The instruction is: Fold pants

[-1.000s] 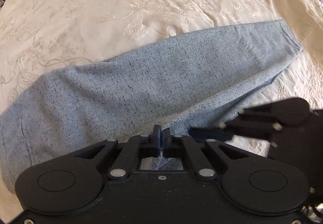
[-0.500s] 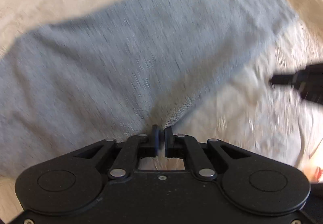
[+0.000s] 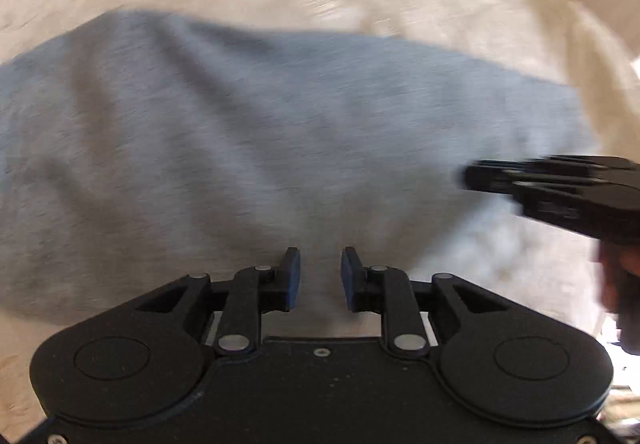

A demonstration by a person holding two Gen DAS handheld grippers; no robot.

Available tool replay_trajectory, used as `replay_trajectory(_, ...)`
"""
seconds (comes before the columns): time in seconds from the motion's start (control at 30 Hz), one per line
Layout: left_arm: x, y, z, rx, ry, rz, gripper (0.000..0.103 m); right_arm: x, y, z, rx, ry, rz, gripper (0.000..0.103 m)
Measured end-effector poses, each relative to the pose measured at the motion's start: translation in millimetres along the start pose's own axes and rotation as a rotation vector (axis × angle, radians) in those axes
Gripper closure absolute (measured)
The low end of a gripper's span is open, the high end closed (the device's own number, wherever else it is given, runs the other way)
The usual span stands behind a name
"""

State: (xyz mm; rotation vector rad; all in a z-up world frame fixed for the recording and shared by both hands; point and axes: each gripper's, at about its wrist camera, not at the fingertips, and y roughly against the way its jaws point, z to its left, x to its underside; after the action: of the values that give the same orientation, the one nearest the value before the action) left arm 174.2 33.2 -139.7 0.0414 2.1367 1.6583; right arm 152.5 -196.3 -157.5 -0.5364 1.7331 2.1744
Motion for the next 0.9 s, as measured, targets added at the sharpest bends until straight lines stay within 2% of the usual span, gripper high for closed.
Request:
replay_trajectory(0.03, 3.1, -8.1, 7.7, -0.073, 0.001, 0.025, 0.075, 1.8, -7.6, -4.7, 0.029, 0.002, 0.015, 0.088)
replay_trajectory(0.07, 7.8, -11.1, 16.5, -0.104, -0.001, 0.027, 0.077, 4.7, -13.7, -13.5, 0.076, 0.002, 0.031, 0.09)
replay_trajectory(0.1, 11.2, -10.0, 26.3, -0.091, 0.012, 0.031, 0.081, 9.9, -17.0, -25.6, 0.118, -0.007, 0.037, 0.102)
replay_trajectory(0.17, 13.7, 2.5, 43.4, -0.064, 0.077, 0.038, 0.085, 12.3, -15.1, -51.8, 0.156, -0.062, 0.036, 0.103)
replay_trajectory(0.23, 7.9, 30.2, 45.0, -0.057, 0.06, -0.041, 0.087, 2.5, -7.7, -64.2, 0.231, -0.099, 0.036, 0.095)
replay_trajectory(0.27, 3.3, 41.3, 43.2, -0.056, 0.036, -0.084, 0.082, -4.1, -1.2, -66.9, 0.242, -0.101, 0.003, 0.089)
replay_trajectory(0.3, -4.8, 50.5, 41.5, -0.067, 0.012, -0.127, 0.072, -9.8, 4.2, -67.2, 0.226, -0.097, -0.033, 0.089)
replay_trajectory(0.33, -14.8, 54.0, 41.6, -0.085, 0.0, -0.152, 0.068, -17.6, 7.6, -66.2, 0.193, -0.097, -0.065, 0.088)
replay_trajectory(0.47, -59.6, 37.5, 55.8, -0.134, 0.053, -0.205, 0.067, -55.6, -7.0, -50.9, 0.092, -0.107, -0.12, 0.086)
replay_trajectory(0.57, -87.3, 15.7, 76.2, -0.198, 0.105, -0.215, 0.067, -77.4, -28.9, -30.5, 0.048, -0.051, -0.14, 0.086)
replay_trajectory(0.63, -99.8, -0.4, 90.5, -0.229, 0.162, -0.204, 0.067, -86.5, -43.5, -20.1, 0.042, -0.018, -0.14, 0.086)
replay_trajectory(0.7, -104.6, -14.6, 106.1, -0.271, 0.221, -0.157, 0.061, -98.9, -65.3, -16.7, 0.068, -0.003, -0.112, 0.086)
replay_trajectory(0.77, -104.3, -23.9, 121.1, -0.262, 0.263, -0.142, 0.06, -106.5, -85.0, -20.6, 0.086, -0.011, -0.088, 0.087)
replay_trajectory(0.83, -104.5, -23.9, 124.4, -0.253, 0.273, -0.147, 0.06, -110.3, -95.9, -25.5, 0.09, -0.012, -0.09, 0.09)
replay_trajectory(0.9, -101.9, -18.3, 117.8, -0.28, 0.262, -0.154, 0.061, -112.7, -94.8, -27.3, 0.095, -0.001, -0.106, 0.088)
